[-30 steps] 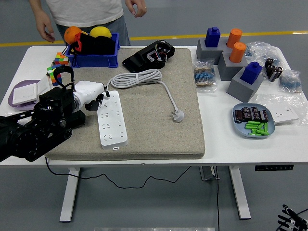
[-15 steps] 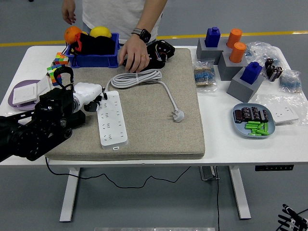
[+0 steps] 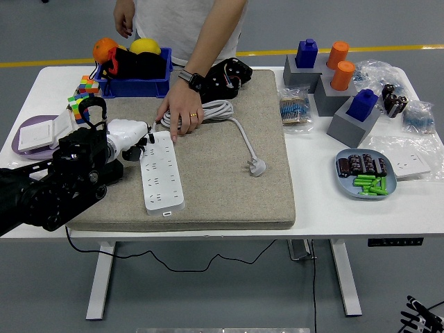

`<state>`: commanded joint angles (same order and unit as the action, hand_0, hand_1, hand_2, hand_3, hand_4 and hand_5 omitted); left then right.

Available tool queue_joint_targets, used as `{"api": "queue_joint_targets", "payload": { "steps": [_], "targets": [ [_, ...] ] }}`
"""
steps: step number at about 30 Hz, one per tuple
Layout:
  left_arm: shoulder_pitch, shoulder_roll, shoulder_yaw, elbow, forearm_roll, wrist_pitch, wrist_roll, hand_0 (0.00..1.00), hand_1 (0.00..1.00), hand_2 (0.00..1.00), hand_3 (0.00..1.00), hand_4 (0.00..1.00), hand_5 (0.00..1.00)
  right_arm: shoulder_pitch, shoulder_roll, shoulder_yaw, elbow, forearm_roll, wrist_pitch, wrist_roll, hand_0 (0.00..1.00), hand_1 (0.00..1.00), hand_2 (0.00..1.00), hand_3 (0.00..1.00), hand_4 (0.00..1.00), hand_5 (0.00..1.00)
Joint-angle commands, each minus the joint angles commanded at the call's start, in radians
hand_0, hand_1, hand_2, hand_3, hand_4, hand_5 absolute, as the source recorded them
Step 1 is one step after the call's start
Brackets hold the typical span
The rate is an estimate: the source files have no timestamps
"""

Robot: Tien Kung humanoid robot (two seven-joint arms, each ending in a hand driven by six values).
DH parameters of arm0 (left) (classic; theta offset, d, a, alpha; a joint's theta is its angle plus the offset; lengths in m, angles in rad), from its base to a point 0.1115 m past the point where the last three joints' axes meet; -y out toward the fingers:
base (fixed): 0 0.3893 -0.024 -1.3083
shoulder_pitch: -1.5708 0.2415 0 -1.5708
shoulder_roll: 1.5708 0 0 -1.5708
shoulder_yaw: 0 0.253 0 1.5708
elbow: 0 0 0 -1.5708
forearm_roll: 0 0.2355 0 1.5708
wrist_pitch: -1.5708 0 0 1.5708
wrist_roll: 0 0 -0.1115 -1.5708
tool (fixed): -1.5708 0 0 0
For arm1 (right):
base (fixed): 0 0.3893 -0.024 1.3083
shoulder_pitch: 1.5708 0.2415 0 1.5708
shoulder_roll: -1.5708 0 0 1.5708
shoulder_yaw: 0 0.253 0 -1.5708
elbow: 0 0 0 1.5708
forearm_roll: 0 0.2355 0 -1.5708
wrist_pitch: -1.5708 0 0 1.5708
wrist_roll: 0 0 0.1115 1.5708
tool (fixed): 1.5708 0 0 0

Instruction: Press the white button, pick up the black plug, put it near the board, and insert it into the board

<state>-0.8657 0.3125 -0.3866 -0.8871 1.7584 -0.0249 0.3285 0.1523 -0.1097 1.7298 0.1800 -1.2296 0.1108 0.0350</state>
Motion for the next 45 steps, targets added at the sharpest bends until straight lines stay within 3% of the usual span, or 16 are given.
{"api": "queue_joint_targets", "payload": {
  "steps": [8, 15, 19, 25, 27, 28, 33, 34, 39, 40, 45],
  "targets": [
    [-0.007, -0.019, 0.005, 0.03, 0.004, 0.001, 0.009, 0.555, 0.62, 0.341, 0.707, 0.002, 0.002, 0.0, -0.001, -0.012, 0.0, 0.005, -0.001, 0.0, 0.725, 0.609, 0.558, 0.659, 0.733, 0.493],
    [0.008, 0.001, -0.043, -0.015, 0.025, 0.004, 0.009, 0.55, 0.618, 0.338, 0.707, 0.002, 0.002, -0.01, 0.004, -0.01, 0.0, 0.002, 0.0, -0.002, 0.725, 0.61, 0.558, 0.659, 0.732, 0.49],
    [0.029, 0.012, -0.126, -0.055, 0.055, 0.017, 0.009, 0.549, 0.615, 0.335, 0.707, 0.002, 0.002, -0.018, 0.006, 0.0, 0.0, -0.004, -0.001, -0.002, 0.725, 0.609, 0.559, 0.659, 0.733, 0.492],
    [0.117, 0.037, -0.313, -0.152, 0.069, 0.048, -0.012, 0.544, 0.616, 0.337, 0.701, 0.002, 0.002, -0.023, 0.016, 0.004, 0.0, -0.001, -0.001, 0.003, 0.725, 0.609, 0.558, 0.659, 0.733, 0.492],
    [0.144, 0.05, -0.364, -0.184, 0.055, 0.04, -0.014, 0.544, 0.616, 0.337, 0.701, 0.002, 0.002, -0.024, 0.018, 0.007, 0.0, -0.002, -0.001, 0.004, 0.725, 0.609, 0.558, 0.659, 0.733, 0.492],
    [0.163, 0.06, -0.39, -0.205, 0.042, 0.028, -0.01, 0.584, 0.588, 0.373, 0.64, 0.002, 0.002, -0.025, 0.019, 0.009, 0.0, -0.002, 0.0, 0.005, 0.725, 0.609, 0.558, 0.658, 0.733, 0.492],
    [0.252, 0.106, -0.523, -0.287, -0.019, -0.02, 0.016, 0.584, 0.588, 0.373, 0.64, 0.002, 0.002, -0.032, 0.018, 0.02, 0.0, -0.008, 0.0, 0.005, 0.725, 0.609, 0.558, 0.658, 0.733, 0.492],
    [0.266, 0.113, -0.543, -0.295, -0.026, -0.025, 0.021, 0.662, 0.763, 0.681, 0.699, 0.728, 0.002, -0.032, 0.018, 0.021, 0.0, -0.008, 0.0, 0.005, 0.725, 0.61, 0.558, 0.657, 0.733, 0.492],
    [0.35, 0.154, -0.637, -0.316, -0.051, -0.067, 0.022, 0.662, 0.763, 0.681, 0.699, 0.728, 0.002, -0.034, 0.018, 0.02, 0.0, -0.007, 0.002, 0.008, 0.725, 0.61, 0.558, 0.657, 0.733, 0.492],
    [0.365, 0.158, -0.652, -0.319, -0.055, -0.071, 0.016, 0.804, 0.855, 0.765, 0.801, 0.957, 0.091, -0.033, 0.018, 0.02, 0.0, -0.006, 0.002, 0.009, 0.725, 0.608, 0.559, 0.659, 0.733, 0.492],
    [0.454, 0.164, -0.748, -0.345, -0.05, -0.092, -0.04, 0.804, 0.855, 0.765, 0.801, 0.957, 0.091, -0.032, 0.017, 0.022, 0.0, -0.012, 0.001, 0.008, 0.725, 0.608, 0.559, 0.659, 0.733, 0.492]
  ]
}}
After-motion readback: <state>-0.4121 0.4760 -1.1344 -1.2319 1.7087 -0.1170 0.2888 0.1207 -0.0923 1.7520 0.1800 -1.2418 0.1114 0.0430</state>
